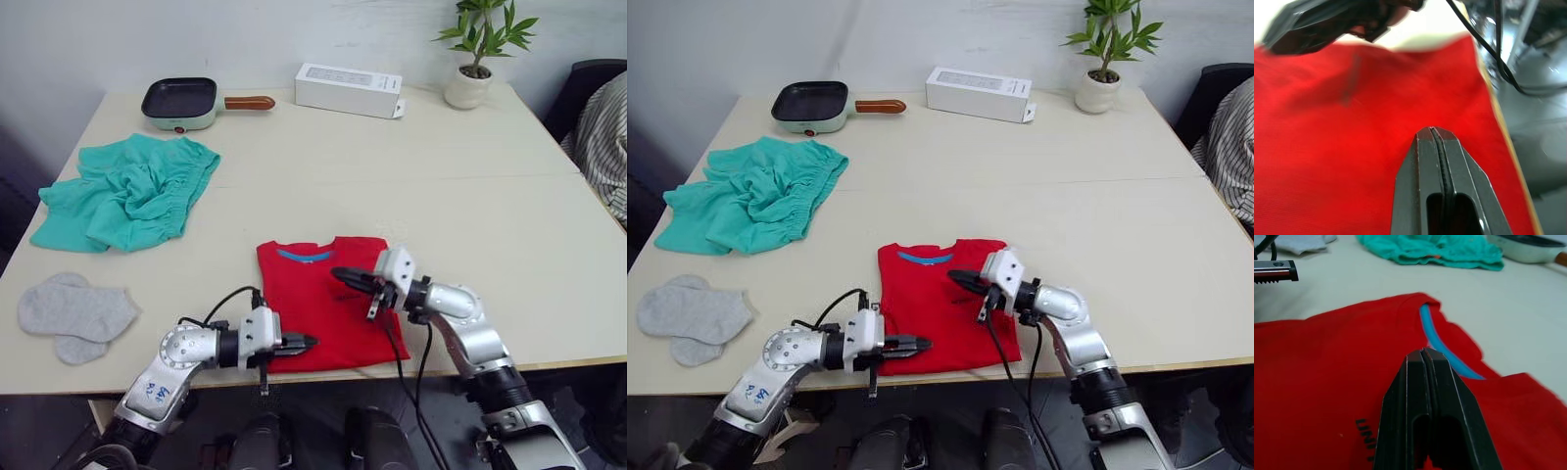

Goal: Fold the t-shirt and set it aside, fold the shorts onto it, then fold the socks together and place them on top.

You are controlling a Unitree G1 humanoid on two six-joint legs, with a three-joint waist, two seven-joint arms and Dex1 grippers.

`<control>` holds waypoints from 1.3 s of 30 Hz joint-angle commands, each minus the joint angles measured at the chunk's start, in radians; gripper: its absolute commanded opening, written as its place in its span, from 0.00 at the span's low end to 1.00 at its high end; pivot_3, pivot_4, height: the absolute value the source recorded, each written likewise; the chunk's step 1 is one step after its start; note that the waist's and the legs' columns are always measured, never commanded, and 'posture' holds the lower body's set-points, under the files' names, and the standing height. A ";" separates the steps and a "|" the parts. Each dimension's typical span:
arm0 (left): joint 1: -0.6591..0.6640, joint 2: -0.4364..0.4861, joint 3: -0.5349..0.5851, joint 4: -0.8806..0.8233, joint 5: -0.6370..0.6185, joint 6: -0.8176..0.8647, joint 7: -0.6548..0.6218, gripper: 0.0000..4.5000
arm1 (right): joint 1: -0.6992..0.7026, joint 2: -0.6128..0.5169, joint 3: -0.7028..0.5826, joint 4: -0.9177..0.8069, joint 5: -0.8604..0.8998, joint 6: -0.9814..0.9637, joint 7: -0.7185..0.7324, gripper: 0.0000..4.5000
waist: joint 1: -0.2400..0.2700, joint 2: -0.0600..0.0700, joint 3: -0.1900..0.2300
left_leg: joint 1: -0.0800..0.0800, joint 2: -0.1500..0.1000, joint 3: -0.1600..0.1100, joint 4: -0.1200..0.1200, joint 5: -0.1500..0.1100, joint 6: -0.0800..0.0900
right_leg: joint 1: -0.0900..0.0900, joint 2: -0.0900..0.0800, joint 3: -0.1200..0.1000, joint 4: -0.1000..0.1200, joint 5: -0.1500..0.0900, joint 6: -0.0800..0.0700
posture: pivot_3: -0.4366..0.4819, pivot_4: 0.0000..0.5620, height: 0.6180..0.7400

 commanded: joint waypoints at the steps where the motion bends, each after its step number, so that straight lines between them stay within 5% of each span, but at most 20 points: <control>1: 0.053 0.032 0.008 -0.004 0.026 -0.031 -0.010 0.00 | -0.071 0.019 -0.023 0.113 -0.034 -0.050 -0.038 0.00 | -0.001 0.000 0.000 | 0.000 0.000 0.000 0.000 0.000 0.000 | 0.000 0.000 0.000 0.000 0.000 0.000 | 0.48 0.27 1.00; 6: 0.137 0.072 0.073 -0.033 -0.011 -0.027 -0.006 0.00 | -0.167 0.041 -0.080 0.279 -0.027 -0.018 -0.105 0.00 | -0.005 0.000 0.000 | 0.000 0.001 -0.001 0.000 -0.003 -0.006 | 0.000 -0.001 0.002 0.000 -0.001 -0.002 | 0.48 0.27 1.00; 16: 0.305 0.165 0.330 -0.176 -0.282 0.072 -0.052 0.00 | -0.265 0.058 -0.202 0.454 0.013 -0.045 -0.146 0.00 | -0.022 0.001 0.000 | 0.000 0.002 -0.001 -0.001 -0.003 -0.007 | 0.000 -0.001 0.002 0.001 -0.002 -0.004 | 0.48 0.27 1.00; 20: 0.180 0.095 0.361 -0.155 -0.318 0.140 0.043 0.00 | -0.208 0.049 -0.227 0.298 0.079 -0.039 -0.083 0.00 | -0.017 0.002 0.001 | 0.000 0.001 -0.001 -0.001 -0.003 -0.007 | 0.000 -0.001 0.002 0.001 -0.002 -0.003 | 0.48 0.27 1.00; 28: -0.093 -0.031 0.184 0.072 -0.093 0.094 0.103 0.00 | 0.129 -0.069 -0.100 -0.194 0.100 0.031 0.092 0.00 | 0.003 0.001 0.001 | 0.000 0.000 0.000 -0.002 -0.001 -0.002 | 0.001 0.002 -0.001 0.000 -0.001 -0.002 | 0.48 0.27 1.00; 39: -0.343 -0.172 0.232 0.445 0.027 -0.001 0.303 0.00 | 0.331 -0.106 -0.137 -0.253 0.025 -0.013 -0.021 0.00 | 0.004 0.000 0.002 | 0.000 0.000 -0.001 -0.002 0.000 -0.002 | 0.000 0.000 -0.001 -0.001 -0.001 -0.001 | 0.48 0.27 1.00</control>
